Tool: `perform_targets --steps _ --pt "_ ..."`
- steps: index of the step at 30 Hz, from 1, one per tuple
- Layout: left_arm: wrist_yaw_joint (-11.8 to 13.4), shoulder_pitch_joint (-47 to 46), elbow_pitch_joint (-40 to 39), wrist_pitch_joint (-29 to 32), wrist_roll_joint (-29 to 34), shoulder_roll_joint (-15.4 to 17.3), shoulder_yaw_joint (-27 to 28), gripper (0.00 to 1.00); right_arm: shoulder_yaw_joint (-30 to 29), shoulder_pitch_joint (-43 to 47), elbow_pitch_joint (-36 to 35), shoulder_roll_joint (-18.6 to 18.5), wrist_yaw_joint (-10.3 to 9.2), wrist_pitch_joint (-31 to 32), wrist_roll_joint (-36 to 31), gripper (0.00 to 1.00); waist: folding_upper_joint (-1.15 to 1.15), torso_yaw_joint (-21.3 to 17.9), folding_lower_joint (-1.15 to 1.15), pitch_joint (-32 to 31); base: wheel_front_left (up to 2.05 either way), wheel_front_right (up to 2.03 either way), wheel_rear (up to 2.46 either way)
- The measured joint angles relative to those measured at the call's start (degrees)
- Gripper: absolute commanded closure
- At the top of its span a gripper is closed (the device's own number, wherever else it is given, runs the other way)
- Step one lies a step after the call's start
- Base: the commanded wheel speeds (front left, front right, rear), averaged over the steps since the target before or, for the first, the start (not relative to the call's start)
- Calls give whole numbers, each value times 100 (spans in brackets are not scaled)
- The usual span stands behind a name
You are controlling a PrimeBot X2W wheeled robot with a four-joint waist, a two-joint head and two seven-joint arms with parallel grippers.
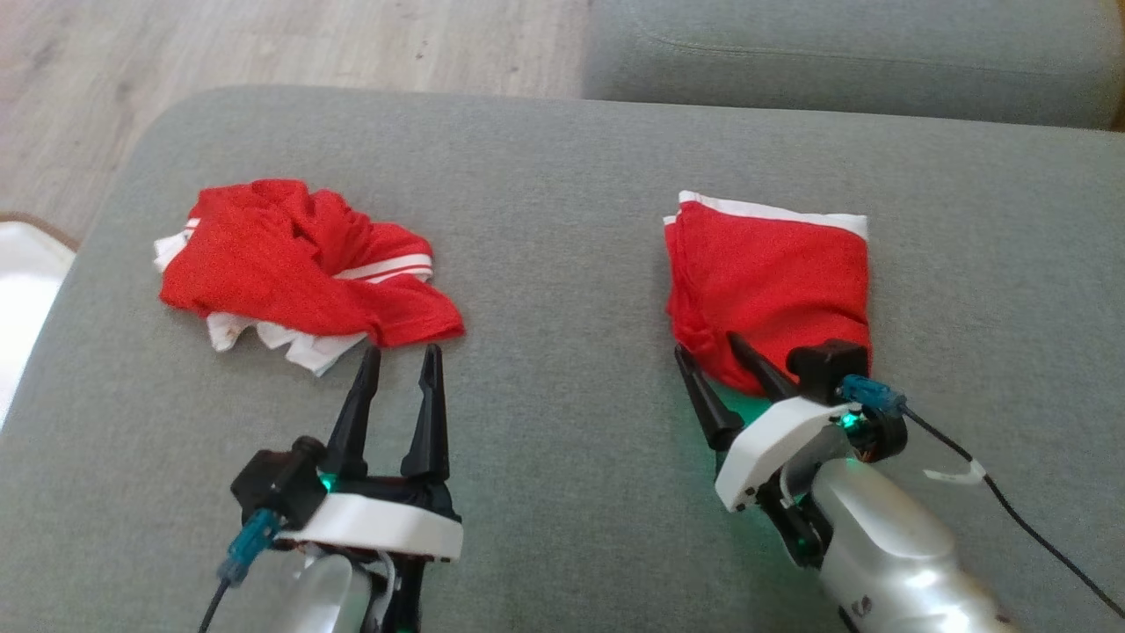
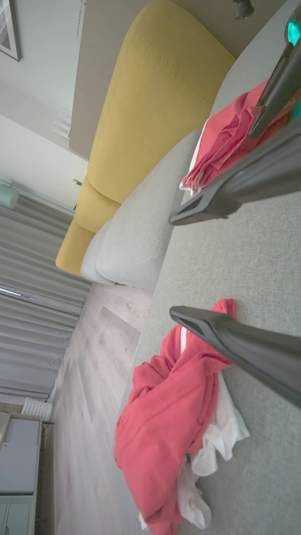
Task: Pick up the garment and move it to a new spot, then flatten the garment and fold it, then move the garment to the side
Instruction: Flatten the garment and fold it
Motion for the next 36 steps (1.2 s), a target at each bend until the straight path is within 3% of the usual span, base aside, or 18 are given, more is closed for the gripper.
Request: perform_targets --steps 6,12,17,20,27,36 --pt "0 -6 -176 0 312 0 180 0 -119 5 -318 -183 0 -55 -80 0 0 -250 0 -40 0 0 0" --pt "-25 -7 -301 0 313 0 282 0 -1726 304 -1891 -479 0 -76 -1174 0 0 -578 0 -95 0 0 0" --pt "-55 -7 -359 0 323 1 348 0 -2915 1457 -2628 -203 0 -76 -1979 0 0 -848 0 -162 0 0 0" --pt "-58 -6 -378 0 361 1 348 0 -3332 1851 -2999 -36 0 -76 -2282 0 0 -991 0 -194 0 0 0" --pt "-111 4 -371 0 479 1 352 0 -3484 2298 -3485 87 0 -76 -2468 0 0 -1206 0 -184 0 0 0" --pt "-151 94 -387 0 488 1 321 0 -3460 2356 -3594 100 0 -76 -2396 0 0 -1137 0 0 0 0 0"
